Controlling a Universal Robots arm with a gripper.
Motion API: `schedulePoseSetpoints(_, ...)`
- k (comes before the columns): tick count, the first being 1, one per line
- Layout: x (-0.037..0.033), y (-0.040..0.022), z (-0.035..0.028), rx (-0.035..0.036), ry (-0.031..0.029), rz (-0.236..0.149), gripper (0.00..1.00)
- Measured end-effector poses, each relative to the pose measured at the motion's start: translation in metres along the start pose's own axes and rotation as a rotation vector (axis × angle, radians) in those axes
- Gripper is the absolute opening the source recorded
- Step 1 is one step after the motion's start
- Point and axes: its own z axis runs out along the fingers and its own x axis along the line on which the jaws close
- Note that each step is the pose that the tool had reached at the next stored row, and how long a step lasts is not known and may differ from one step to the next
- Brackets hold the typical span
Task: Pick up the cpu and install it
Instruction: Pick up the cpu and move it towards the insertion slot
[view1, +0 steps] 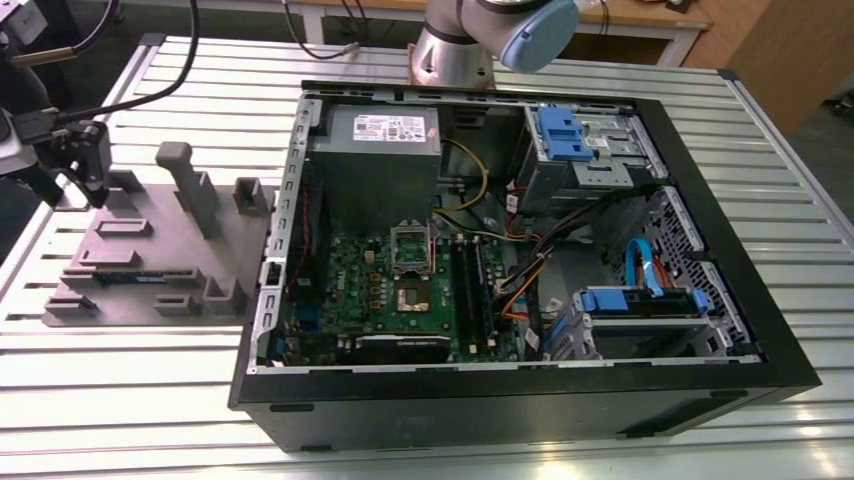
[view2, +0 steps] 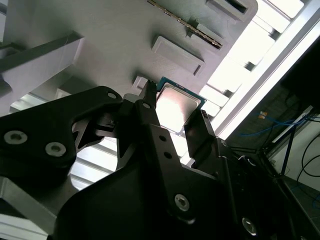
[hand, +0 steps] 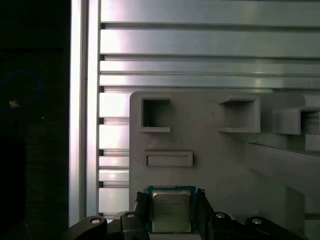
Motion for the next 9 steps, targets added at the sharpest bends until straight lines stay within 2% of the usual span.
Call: schedulePoseSetpoints(9,0.0000,0.0000,-0.0027,0.0000,-0.0001,0.000,0.47)
